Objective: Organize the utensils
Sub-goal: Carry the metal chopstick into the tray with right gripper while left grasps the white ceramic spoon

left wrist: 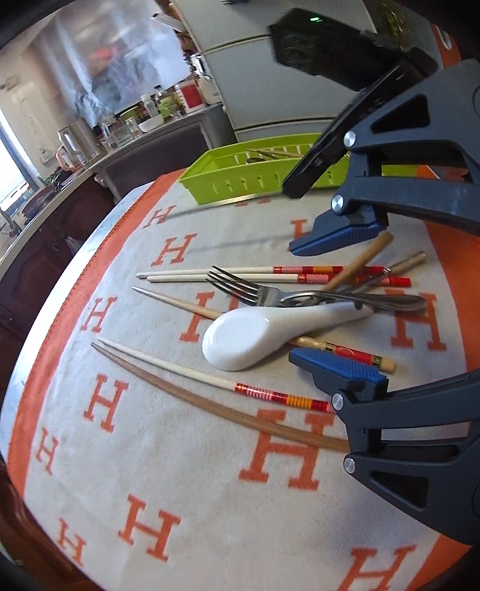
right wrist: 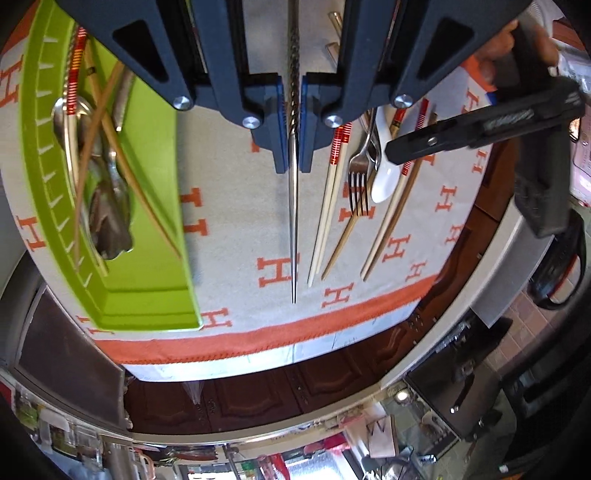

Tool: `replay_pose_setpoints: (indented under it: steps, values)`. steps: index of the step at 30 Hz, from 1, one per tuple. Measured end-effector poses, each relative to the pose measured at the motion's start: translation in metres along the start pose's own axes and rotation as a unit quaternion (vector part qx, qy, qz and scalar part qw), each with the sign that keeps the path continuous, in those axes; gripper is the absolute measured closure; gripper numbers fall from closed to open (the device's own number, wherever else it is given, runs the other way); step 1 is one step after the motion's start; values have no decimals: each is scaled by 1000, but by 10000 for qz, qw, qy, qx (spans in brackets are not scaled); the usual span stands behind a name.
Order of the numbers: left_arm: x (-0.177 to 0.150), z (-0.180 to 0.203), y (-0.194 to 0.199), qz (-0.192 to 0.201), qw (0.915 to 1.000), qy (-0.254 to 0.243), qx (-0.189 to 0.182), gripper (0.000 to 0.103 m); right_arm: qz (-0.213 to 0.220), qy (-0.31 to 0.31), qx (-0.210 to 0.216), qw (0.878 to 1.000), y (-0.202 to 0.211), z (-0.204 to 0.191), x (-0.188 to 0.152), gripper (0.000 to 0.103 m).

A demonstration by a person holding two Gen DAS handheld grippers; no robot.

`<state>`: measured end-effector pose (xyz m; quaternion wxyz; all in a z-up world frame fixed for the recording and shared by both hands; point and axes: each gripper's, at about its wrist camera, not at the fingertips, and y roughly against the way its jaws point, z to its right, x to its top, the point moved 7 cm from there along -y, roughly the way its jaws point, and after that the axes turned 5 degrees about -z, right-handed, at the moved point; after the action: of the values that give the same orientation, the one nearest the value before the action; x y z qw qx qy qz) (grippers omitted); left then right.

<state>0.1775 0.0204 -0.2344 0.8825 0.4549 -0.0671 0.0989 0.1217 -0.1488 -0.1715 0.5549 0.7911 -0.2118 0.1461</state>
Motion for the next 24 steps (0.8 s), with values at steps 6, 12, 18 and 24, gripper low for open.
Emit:
replay_pose_setpoints:
  steps: [6, 12, 18, 24]
  values:
    - [15, -5, -18, -130, 9989, 444, -76, 58, 372, -239, 180, 9989, 33, 15, 9, 98]
    - [28, 0, -30, -79, 9983, 574, 111, 61, 589, -350, 155, 9975, 50, 28, 12, 98]
    - [33, 0, -32, -5, 9961, 594, 655, 79, 681, -480, 27, 9965, 59, 44, 8, 98]
    - [31, 3, -29, 170, 9938, 591, 924, 81, 775, -608, -201, 9949, 68, 64, 3, 98]
